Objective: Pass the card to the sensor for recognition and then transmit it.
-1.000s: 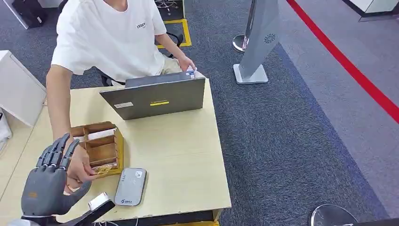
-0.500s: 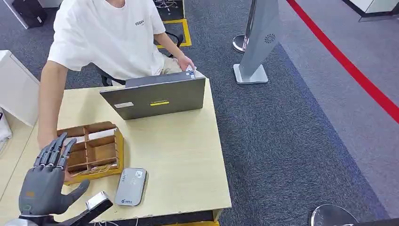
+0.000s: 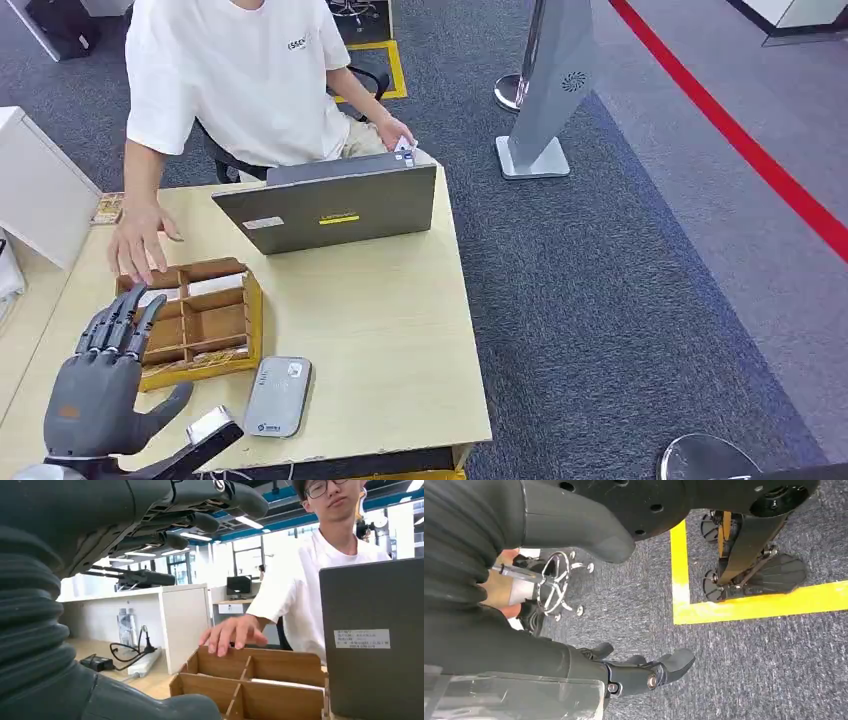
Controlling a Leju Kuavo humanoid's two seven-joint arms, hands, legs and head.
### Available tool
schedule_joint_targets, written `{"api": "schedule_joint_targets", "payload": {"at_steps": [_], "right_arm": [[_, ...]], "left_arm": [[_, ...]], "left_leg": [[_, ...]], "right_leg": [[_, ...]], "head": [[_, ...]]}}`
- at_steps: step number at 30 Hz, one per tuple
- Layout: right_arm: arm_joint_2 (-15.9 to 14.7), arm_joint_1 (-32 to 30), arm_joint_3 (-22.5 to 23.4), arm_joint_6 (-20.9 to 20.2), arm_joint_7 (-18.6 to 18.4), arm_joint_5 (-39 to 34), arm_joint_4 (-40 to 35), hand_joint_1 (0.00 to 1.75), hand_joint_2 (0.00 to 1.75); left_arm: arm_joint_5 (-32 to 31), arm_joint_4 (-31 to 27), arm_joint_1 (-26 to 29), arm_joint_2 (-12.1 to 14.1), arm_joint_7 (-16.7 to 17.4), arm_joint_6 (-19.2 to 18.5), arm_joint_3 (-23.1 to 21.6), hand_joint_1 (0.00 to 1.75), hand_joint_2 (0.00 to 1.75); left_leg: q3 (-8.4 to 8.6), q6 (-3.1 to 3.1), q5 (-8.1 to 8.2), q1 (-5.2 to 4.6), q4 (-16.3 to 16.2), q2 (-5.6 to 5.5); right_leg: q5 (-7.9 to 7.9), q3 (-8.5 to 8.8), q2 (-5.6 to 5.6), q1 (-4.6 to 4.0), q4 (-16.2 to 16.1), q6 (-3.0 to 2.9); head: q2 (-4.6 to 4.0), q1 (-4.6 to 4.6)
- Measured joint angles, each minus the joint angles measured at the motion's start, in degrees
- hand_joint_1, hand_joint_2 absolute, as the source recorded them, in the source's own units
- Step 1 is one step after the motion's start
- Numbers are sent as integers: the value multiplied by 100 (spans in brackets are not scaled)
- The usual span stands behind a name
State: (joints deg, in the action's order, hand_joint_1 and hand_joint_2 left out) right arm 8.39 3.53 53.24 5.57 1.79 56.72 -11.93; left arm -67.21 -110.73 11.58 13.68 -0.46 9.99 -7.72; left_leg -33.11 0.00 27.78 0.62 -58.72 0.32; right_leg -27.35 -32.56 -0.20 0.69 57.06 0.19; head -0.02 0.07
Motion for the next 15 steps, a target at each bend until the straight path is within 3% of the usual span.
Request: {"api": "schedule_joint_targets", "payload": {"at_steps": [7,15], "right_arm": [[2,-1,2,-22,-44,35,0,0,175],[2,-1,9,-44,-94,146,0,0,175]], "left_arm": [[-81,68,-40,-90,112,-223,-9,0,175],[-138,697,-159,-168,420,-527,-269,0,175]], "left_leg": [[0,0,0,-1,0,0],[2,0,0,0,0,1]], "right_leg": [[0,-1,0,0,0,0],[0,-1,2,0,0,0]], "head": [[0,2],[0,0]]}}
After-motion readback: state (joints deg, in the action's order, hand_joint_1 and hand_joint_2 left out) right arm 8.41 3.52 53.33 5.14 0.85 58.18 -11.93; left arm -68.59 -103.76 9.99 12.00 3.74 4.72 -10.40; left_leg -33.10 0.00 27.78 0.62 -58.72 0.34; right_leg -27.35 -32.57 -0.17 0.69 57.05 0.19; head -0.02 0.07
